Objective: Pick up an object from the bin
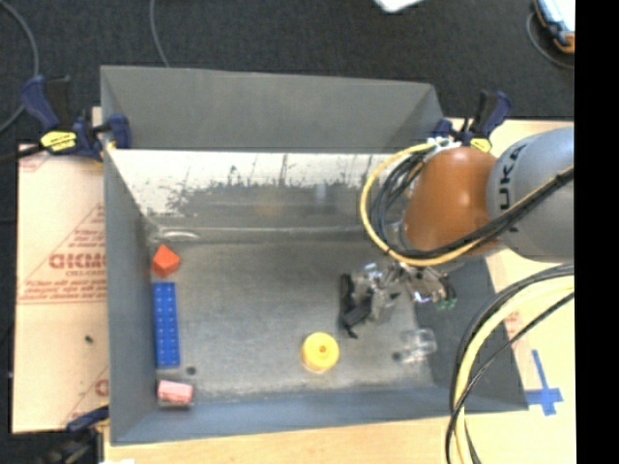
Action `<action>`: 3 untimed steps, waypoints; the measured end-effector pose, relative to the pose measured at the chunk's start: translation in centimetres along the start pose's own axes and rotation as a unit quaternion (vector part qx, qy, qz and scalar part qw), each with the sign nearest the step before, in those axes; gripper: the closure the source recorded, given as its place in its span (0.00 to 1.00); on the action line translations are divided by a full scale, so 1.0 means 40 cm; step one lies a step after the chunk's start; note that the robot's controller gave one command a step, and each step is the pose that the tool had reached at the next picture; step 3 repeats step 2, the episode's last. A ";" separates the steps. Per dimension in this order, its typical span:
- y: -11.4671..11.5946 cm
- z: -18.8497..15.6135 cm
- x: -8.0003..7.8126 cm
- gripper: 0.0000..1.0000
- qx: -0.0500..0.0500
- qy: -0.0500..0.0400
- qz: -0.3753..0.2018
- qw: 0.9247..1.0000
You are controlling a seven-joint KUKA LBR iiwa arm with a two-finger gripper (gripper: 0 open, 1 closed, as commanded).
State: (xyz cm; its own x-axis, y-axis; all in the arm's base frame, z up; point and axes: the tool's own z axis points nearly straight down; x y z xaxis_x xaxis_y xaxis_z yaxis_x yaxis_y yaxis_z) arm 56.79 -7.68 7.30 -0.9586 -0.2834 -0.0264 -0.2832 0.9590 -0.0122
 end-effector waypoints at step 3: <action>0.175 0.004 -0.078 1.00 -0.001 -0.002 0.056 0.998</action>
Offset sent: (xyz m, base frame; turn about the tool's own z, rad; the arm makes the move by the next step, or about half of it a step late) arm 0.0122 0.0452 0.0650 0.0058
